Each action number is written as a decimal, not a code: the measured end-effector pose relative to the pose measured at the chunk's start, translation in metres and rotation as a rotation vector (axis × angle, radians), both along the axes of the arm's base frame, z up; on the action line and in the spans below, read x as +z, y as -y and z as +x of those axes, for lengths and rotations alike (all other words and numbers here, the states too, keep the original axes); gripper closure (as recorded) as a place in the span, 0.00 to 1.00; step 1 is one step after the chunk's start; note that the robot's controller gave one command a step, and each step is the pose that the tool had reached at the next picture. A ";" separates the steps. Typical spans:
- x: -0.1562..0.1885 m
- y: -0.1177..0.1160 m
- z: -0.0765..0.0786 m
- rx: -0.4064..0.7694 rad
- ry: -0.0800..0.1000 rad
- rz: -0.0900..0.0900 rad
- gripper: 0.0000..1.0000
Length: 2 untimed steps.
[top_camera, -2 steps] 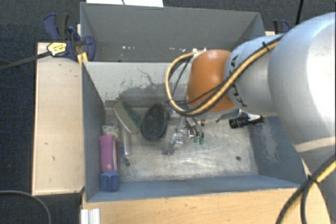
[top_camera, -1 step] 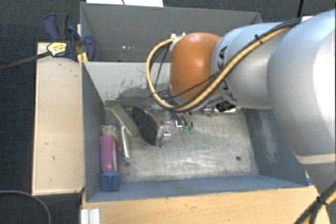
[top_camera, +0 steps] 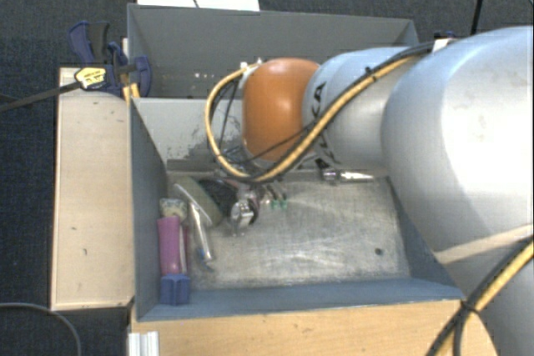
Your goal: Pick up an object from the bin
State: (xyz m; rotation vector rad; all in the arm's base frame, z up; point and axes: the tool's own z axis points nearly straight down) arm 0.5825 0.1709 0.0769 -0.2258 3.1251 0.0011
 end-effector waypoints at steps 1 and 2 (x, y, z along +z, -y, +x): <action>0.001 -0.001 0.001 0.000 0.007 0.004 1.00; 0.210 0.004 -0.006 0.010 0.002 0.001 1.00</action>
Offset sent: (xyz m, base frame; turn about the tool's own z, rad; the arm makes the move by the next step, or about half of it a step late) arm 0.0000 0.0000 0.0000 0.0000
